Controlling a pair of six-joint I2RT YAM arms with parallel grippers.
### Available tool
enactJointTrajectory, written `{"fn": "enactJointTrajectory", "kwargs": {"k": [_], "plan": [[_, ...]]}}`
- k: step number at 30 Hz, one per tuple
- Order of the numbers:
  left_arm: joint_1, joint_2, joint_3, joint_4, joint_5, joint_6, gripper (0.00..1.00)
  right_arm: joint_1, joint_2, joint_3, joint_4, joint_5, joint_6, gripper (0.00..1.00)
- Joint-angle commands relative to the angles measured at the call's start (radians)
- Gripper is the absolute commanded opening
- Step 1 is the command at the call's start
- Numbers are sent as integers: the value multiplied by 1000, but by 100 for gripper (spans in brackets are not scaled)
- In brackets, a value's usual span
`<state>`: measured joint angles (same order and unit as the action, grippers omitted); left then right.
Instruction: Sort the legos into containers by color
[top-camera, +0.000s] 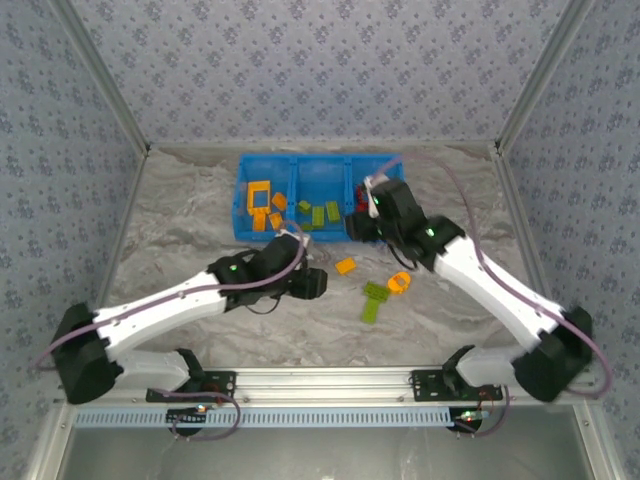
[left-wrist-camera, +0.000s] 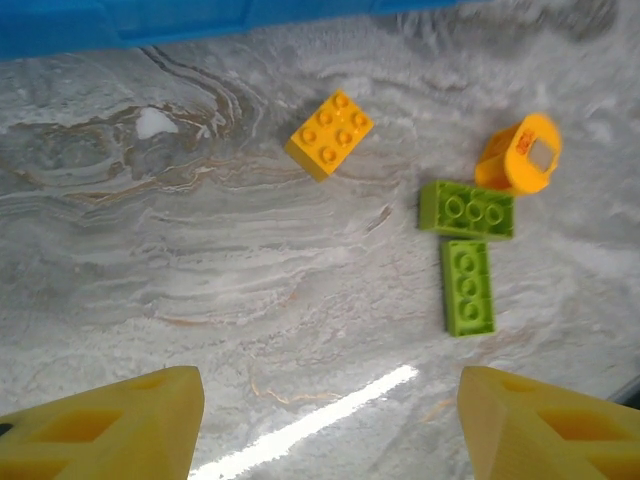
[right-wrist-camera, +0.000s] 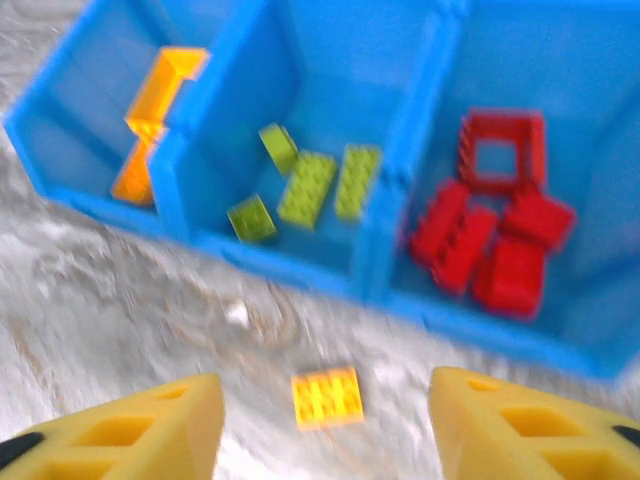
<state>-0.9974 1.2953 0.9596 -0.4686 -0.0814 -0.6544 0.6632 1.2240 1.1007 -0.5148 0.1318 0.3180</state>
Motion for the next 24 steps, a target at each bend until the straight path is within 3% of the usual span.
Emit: {"fn": "enactJointTrajectory", "kwargs": {"k": [1, 6, 12, 18, 24], "plan": [[-15, 129, 89, -1, 12, 150, 69, 29, -175, -170, -74, 26, 80, 67], [-17, 373, 235, -39, 21, 346, 69, 48, -377, -276, -186, -72, 166, 73], [-15, 586, 411, -93, -33, 483, 70, 79, -527, -321, -200, -119, 247, 77], [7, 729, 542, -136, -52, 518, 71, 116, -533, -318, -187, -101, 256, 77], [20, 754, 565, -124, -68, 522, 71, 153, -513, -315, -174, -74, 260, 76]]}}
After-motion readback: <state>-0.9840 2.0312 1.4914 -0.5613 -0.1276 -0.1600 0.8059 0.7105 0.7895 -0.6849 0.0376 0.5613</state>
